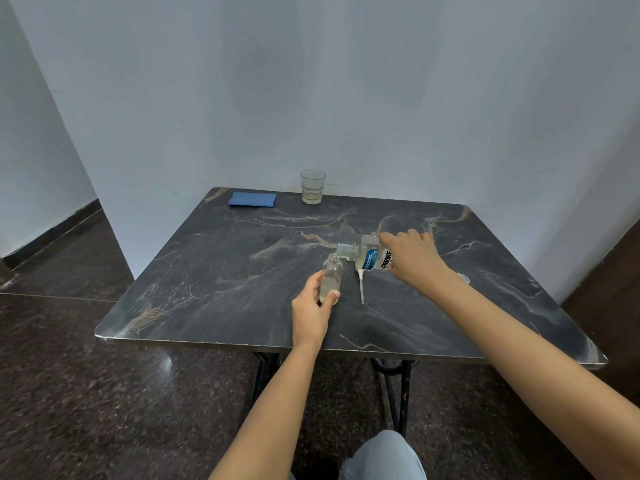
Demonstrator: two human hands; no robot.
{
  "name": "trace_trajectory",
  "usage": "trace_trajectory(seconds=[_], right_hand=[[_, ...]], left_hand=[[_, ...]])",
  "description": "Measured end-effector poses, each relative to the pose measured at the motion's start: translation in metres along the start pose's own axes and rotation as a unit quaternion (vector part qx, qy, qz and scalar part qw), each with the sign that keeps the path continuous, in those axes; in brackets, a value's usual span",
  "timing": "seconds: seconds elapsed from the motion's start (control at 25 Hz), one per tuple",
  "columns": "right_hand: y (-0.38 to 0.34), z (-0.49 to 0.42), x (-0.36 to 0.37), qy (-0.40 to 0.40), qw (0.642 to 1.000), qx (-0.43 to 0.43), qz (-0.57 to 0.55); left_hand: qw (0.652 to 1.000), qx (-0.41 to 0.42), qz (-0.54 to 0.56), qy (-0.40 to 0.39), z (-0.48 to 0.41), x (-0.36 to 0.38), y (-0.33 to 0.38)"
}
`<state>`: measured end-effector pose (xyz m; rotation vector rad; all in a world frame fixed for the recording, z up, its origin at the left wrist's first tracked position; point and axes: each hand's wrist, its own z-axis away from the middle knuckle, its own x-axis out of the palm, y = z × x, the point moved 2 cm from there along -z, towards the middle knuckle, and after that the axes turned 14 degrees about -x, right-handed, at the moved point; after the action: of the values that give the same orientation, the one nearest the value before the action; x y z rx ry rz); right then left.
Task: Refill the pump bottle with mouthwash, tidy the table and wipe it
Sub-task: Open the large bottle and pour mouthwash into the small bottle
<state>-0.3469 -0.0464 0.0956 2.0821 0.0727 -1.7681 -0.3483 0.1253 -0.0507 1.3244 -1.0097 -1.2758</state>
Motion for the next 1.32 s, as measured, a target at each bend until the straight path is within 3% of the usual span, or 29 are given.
trace_trajectory(seconds=[1.32], right_hand=[[0.0021,-0.0046,0.0000,0.006,1.000,-0.008,0.016]], left_hand=[[1.000,0.000,-0.001,0.002,0.0017,-0.0014,0.0019]])
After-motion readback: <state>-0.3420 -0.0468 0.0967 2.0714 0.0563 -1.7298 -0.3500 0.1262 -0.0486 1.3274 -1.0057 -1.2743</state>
